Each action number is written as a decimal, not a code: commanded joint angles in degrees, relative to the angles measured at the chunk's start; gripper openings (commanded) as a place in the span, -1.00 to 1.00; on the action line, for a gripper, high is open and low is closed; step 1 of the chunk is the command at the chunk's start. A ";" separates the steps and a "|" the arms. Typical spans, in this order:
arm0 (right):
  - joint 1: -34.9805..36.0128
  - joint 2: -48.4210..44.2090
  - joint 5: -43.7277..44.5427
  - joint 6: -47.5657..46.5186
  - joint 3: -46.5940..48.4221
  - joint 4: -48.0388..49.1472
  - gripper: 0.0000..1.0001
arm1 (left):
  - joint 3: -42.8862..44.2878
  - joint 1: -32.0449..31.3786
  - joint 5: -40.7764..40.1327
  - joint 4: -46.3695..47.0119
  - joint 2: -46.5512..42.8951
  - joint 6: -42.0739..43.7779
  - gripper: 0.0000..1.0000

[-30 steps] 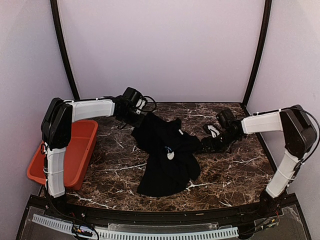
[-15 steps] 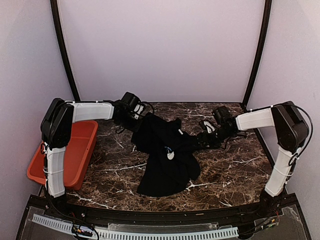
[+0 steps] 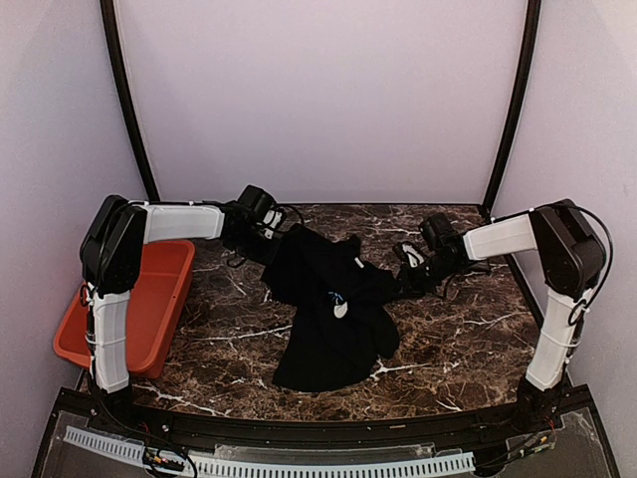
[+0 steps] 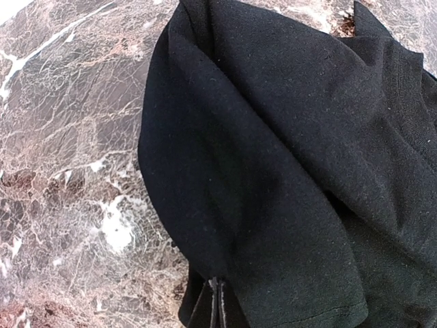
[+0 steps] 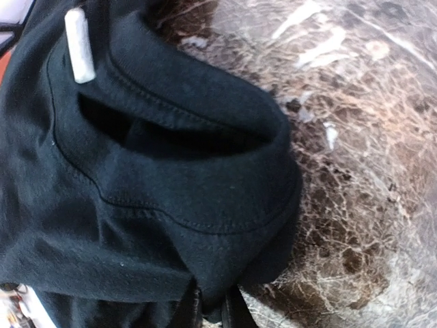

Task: Pin the brooch onto the clothing
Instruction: Flatten out the clothing with brooches at the center of the board.

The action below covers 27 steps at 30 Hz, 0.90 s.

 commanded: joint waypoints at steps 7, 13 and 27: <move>-0.18 -4.58 4.48 -1.24 1.30 -2.79 -0.99 | -0.44 0.33 -5.41 0.82 -3.96 2.08 -0.99; -0.24 -9.39 10.53 -2.21 3.27 -6.89 -1.00 | 0.64 0.53 -10.62 1.35 -5.95 4.54 -0.99; -0.20 -8.81 37.09 -3.81 13.10 -16.25 -0.98 | 1.00 4.63 -30.47 2.91 -12.28 13.59 -0.99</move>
